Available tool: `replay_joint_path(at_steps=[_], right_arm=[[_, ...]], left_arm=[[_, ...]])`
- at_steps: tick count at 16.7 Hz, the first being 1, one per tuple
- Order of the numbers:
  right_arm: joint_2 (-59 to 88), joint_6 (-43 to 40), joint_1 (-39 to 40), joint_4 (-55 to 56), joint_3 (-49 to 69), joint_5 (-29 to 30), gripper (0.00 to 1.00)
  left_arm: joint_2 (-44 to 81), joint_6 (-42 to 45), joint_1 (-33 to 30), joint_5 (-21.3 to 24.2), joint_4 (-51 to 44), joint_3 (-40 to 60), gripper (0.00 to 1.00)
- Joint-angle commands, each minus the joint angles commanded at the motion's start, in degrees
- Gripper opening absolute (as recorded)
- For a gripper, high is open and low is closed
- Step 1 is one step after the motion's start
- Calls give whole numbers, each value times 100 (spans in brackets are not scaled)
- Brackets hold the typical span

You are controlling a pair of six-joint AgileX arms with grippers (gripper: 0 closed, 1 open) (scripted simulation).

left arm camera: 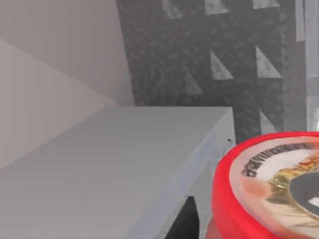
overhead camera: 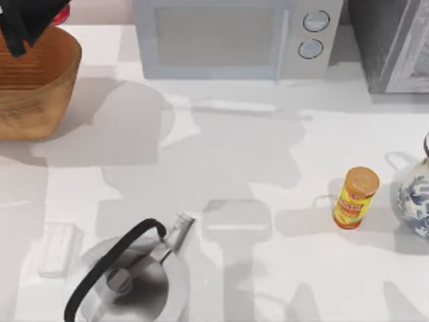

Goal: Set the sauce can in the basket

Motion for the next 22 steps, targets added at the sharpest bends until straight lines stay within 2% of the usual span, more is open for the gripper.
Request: replay_joint_path(at_steps=[4, 8, 13, 19, 22], right_arm=[[0, 0, 0, 0, 0, 0, 100], [0, 0, 0, 0, 0, 0, 100], [0, 0, 0, 0, 0, 0, 100], [0, 0, 0, 0, 0, 0, 100], [0, 0, 0, 0, 0, 0, 100]], left_arm=[[-324, 255, 1475, 198, -1150, 145, 0], [-191, 332, 2084, 294, -1620, 172, 0], [-181, 336, 2062, 266, -1607, 168, 0], [345, 188, 1403, -378, -1145, 354, 0], [425, 162, 1304, -483, -1064, 390, 0]])
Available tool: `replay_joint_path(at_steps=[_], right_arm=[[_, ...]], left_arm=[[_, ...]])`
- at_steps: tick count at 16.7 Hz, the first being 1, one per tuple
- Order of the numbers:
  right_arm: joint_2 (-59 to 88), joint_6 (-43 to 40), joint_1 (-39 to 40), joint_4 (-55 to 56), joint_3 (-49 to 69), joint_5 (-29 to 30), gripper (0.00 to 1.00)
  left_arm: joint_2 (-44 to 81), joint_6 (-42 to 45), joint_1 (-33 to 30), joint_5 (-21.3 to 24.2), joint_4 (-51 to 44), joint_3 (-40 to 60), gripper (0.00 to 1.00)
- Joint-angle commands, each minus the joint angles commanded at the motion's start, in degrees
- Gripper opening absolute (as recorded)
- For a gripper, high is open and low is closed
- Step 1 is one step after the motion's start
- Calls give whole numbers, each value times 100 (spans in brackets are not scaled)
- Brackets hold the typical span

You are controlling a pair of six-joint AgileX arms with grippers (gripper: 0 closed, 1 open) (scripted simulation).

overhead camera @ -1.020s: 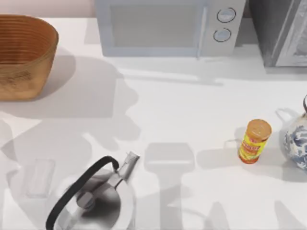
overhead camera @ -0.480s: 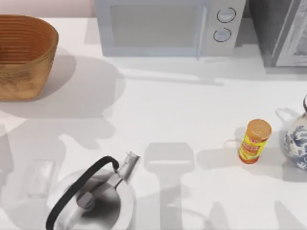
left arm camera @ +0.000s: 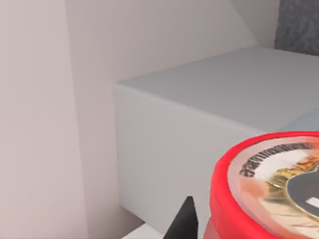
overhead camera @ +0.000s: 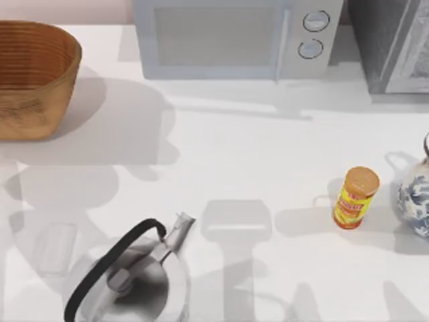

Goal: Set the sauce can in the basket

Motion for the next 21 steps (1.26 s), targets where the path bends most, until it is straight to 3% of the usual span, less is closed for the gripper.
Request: replay_joint_path(at_steps=[2, 15, 21], right_arm=[[0, 0, 0, 0, 0, 0, 100], [0, 0, 0, 0, 0, 0, 100], [0, 0, 0, 0, 0, 0, 100]], left_arm=[[0, 0, 0, 0, 0, 0, 0], [0, 0, 0, 0, 0, 0, 98], [0, 0, 0, 0, 0, 0, 100]])
